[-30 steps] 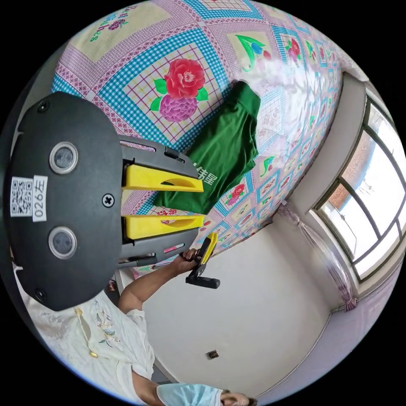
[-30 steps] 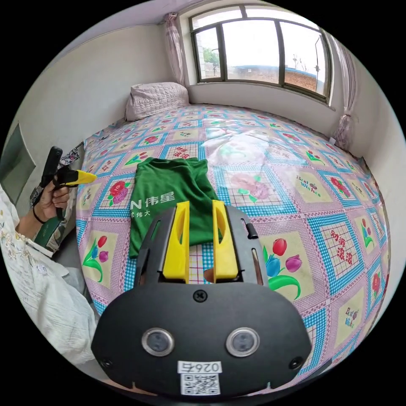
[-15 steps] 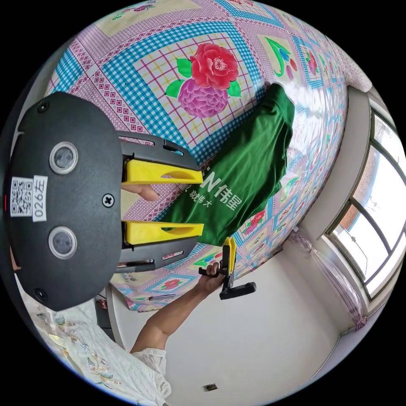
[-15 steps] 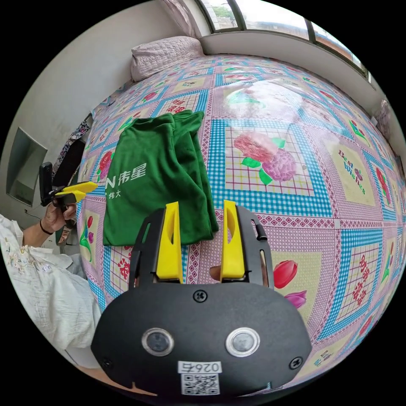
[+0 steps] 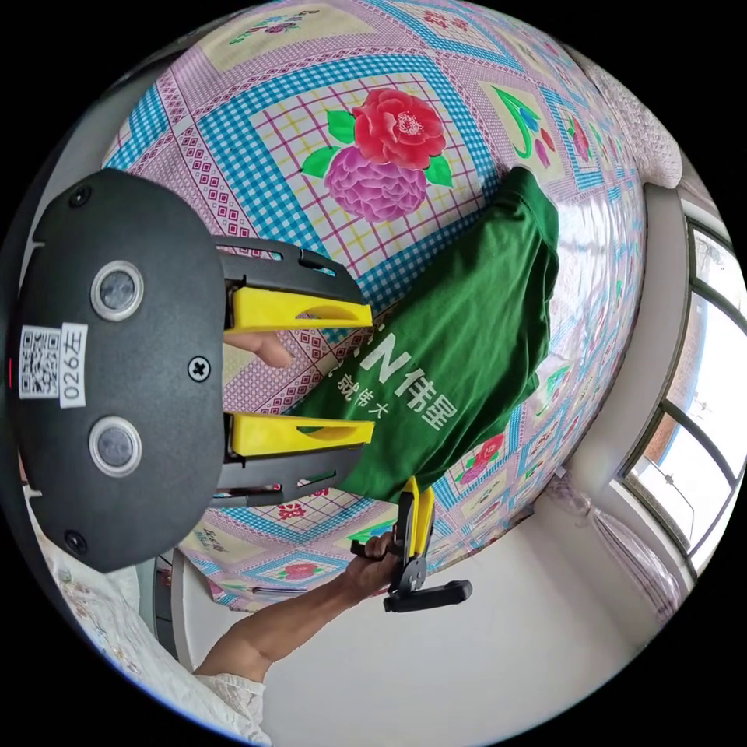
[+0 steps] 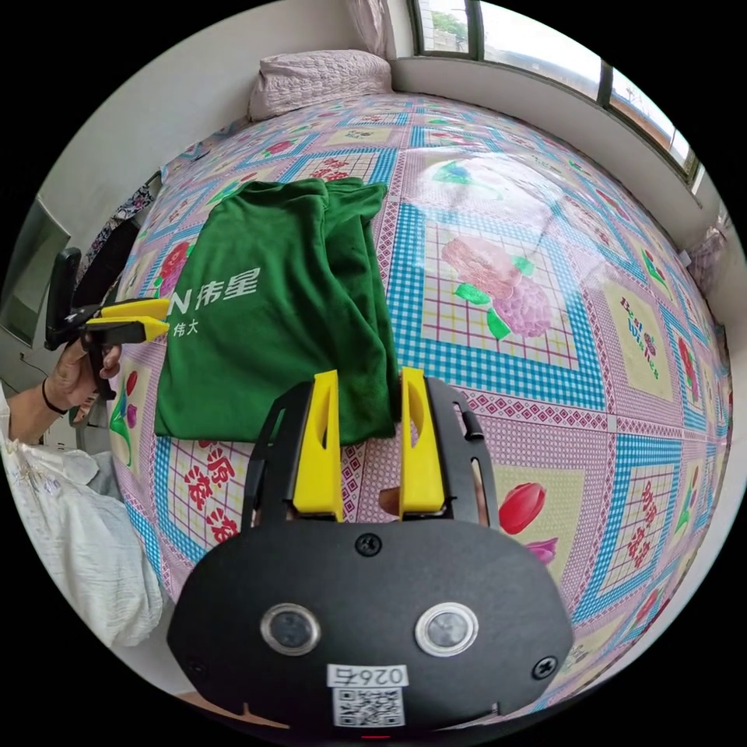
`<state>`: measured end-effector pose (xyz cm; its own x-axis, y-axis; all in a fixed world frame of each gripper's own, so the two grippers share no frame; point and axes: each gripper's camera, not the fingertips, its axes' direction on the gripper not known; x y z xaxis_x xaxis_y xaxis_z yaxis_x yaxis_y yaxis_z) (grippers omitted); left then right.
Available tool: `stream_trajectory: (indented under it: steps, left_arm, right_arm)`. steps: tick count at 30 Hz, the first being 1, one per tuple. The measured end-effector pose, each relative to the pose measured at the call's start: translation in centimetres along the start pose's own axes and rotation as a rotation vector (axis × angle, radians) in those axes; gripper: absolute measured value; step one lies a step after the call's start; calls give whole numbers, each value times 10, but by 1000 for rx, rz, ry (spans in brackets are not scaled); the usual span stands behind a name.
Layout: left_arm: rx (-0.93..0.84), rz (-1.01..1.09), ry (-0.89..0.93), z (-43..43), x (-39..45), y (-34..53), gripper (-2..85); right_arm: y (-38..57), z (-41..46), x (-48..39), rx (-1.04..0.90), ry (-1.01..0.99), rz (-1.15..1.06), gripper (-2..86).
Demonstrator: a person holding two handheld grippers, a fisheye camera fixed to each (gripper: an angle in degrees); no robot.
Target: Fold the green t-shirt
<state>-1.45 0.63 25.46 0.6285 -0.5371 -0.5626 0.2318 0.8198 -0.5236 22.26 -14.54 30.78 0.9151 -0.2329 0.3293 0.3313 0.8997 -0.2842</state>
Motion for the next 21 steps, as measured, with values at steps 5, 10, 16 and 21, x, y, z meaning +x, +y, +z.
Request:
stream_trajectory:
  steps: [5, 10, 16, 21]
  left_arm:
    - [-14, -42, 12, 13, 1, -13, 141]
    - [-60, -57, 36, 31, 2, -33, 74]
    - [-99, -75, 80, 46, 4, -51, 43]
    - [-145, -12, 93, 60, 24, -66, 38]
  right_arm:
    - [-3, -8, 13, 2, -4, 33, 59]
    - [-2, -15, 25, -1, -66, 46, 6]
    - [8, -29, 35, -2, -105, 108, -6]
    - [46, -49, 37, -7, -127, 192, -7]
